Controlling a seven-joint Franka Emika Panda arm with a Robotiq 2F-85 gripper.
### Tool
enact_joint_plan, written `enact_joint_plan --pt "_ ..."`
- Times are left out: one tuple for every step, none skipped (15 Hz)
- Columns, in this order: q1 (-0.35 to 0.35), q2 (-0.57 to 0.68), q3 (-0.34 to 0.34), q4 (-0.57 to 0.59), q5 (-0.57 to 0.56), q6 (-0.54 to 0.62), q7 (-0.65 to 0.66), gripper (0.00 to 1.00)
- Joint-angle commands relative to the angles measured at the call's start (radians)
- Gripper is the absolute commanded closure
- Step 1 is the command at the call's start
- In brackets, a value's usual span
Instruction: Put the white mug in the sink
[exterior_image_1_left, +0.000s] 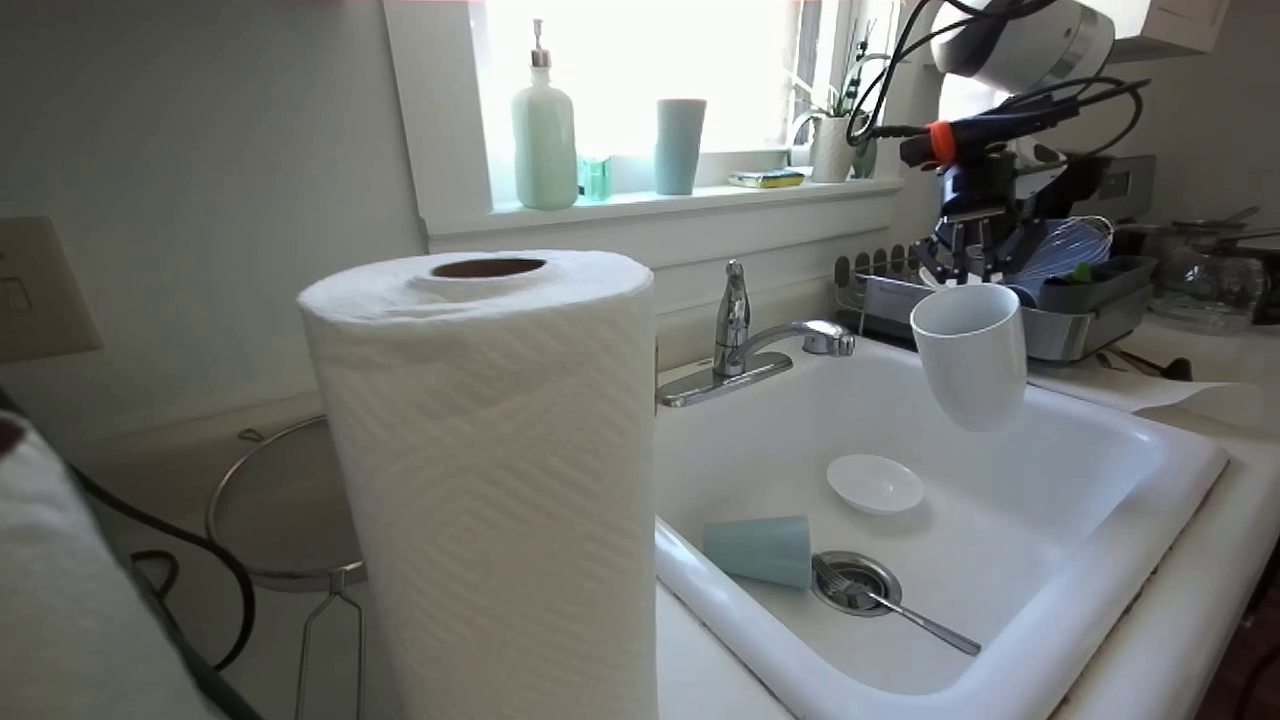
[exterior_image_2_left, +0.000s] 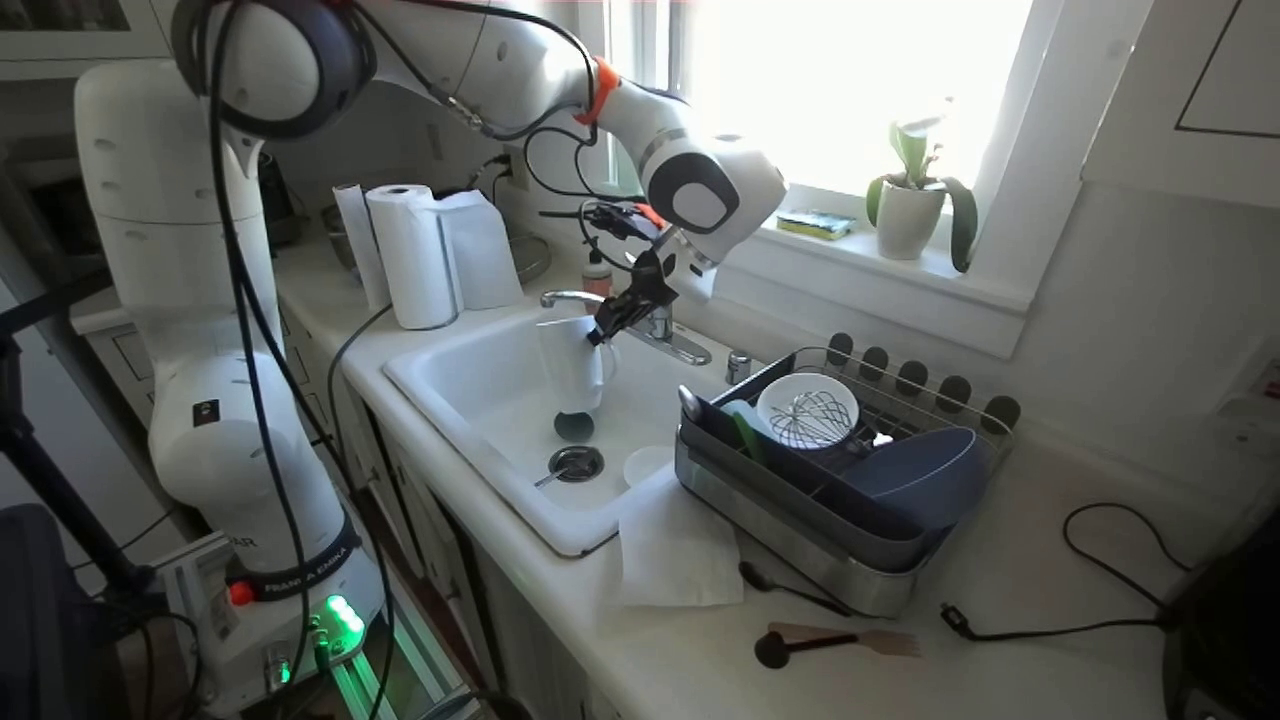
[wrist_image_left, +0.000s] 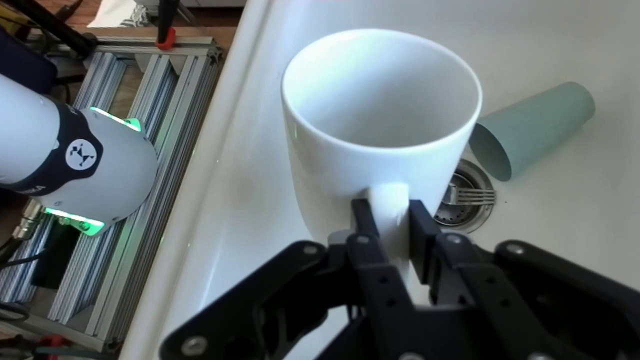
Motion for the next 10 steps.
enact_joint_plan --pt "0.008 0.012 0.004 -0.029 0.073 0.05 0.002 0.95" --pt "0.011 0.019 0.008 -0.042 0.094 0.079 0.005 0.95" --pt "0.014 0.025 0.011 -0.063 0.135 0.121 0.018 0.95" --pt "0.015 0.032 0.016 -0.08 0.177 0.153 0.017 0.95" --pt "0.018 0.03 0.019 -0.108 0.228 0.226 0.015 0.95" --pt "0.022 0.035 0.023 -0.128 0.27 0.278 0.017 0.95" --pt "0.026 0.041 0.028 -0.145 0.316 0.326 0.026 0.95" --pt "0.034 0.043 0.034 -0.168 0.359 0.394 0.019 0.95" --pt "0.044 0.049 0.04 -0.192 0.393 0.466 0.008 0.95" --pt "0.052 0.057 0.046 -0.208 0.423 0.519 -0.001 0.95"
